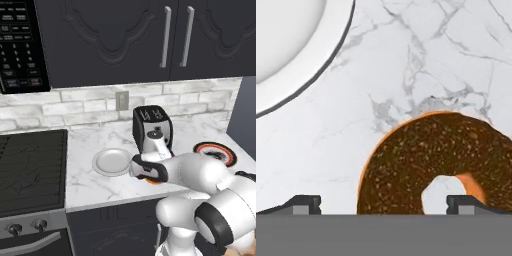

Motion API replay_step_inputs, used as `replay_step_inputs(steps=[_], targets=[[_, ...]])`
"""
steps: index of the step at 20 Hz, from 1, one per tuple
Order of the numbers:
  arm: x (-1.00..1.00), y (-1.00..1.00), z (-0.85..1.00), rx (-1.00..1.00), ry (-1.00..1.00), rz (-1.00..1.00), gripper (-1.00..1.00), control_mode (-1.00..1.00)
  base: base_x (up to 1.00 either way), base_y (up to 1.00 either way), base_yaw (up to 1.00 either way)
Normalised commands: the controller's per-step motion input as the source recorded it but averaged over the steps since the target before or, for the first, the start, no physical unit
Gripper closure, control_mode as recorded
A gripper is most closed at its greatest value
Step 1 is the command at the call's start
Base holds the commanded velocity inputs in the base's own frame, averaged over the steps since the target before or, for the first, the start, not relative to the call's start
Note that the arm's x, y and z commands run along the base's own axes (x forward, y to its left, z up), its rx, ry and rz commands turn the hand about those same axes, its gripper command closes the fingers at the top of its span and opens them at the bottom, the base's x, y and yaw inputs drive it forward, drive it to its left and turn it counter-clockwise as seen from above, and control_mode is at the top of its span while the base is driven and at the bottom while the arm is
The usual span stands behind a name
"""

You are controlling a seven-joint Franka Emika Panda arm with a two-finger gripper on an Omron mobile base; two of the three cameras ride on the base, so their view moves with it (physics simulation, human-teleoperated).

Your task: Place the pastries on the plates.

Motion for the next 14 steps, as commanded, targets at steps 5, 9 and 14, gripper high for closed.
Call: replay_step_inputs(steps=[5,9,14], targets=[[0.00,0.00,-0.30,0.01,0.00,0.00,-1.00,-1.00,0.00,0.00,0.00],[0.00,0.00,-0.20,0.00,-0.01,0.00,1.00,-1.00,0.00,0.00,0.00],[0.00,0.00,0.00,0.00,0.00,0.00,1.00,-1.00,0.00,0.00,0.00]])
